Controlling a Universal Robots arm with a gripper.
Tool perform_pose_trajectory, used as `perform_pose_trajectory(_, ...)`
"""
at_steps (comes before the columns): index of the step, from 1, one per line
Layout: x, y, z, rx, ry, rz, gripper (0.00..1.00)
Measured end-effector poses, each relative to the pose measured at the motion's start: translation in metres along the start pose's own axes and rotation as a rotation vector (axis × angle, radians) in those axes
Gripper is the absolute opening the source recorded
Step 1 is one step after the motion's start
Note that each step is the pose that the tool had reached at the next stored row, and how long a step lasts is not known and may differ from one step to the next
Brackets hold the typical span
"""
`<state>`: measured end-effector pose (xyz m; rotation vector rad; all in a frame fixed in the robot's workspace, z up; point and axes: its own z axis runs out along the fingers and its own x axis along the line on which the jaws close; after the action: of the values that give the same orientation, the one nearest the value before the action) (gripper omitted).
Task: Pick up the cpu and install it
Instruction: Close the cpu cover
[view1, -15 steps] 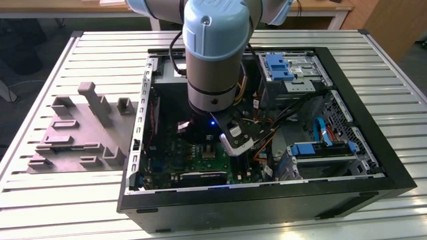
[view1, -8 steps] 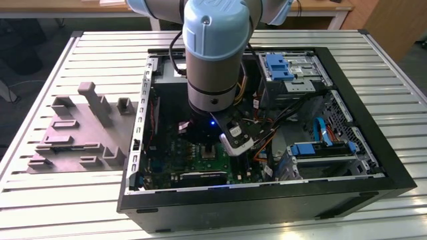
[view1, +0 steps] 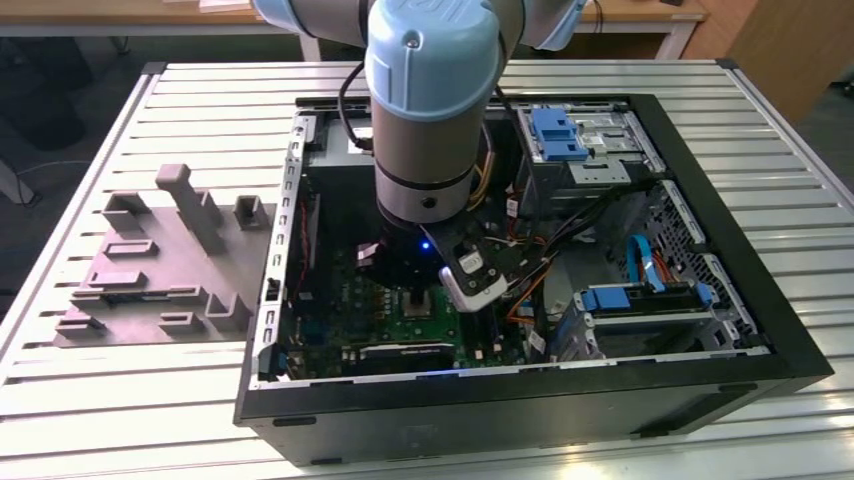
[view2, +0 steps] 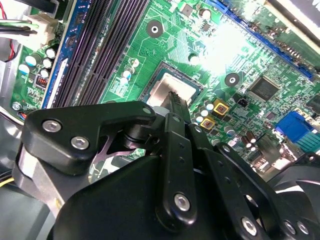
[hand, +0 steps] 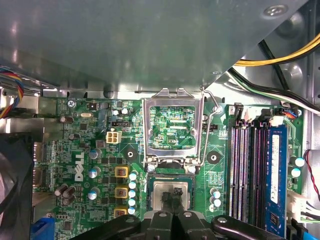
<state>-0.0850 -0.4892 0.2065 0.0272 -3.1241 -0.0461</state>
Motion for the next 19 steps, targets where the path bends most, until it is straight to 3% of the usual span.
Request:
perform_pose_trajectory(12, 0.0, 0.0, -0.0011, 0.0005, 0.0003, 0.0, 0.11)
perform_pose_trajectory(19, 0.0002, 0.0004, -0.0139, 0.0001, 0.0001, 0.0, 0.11)
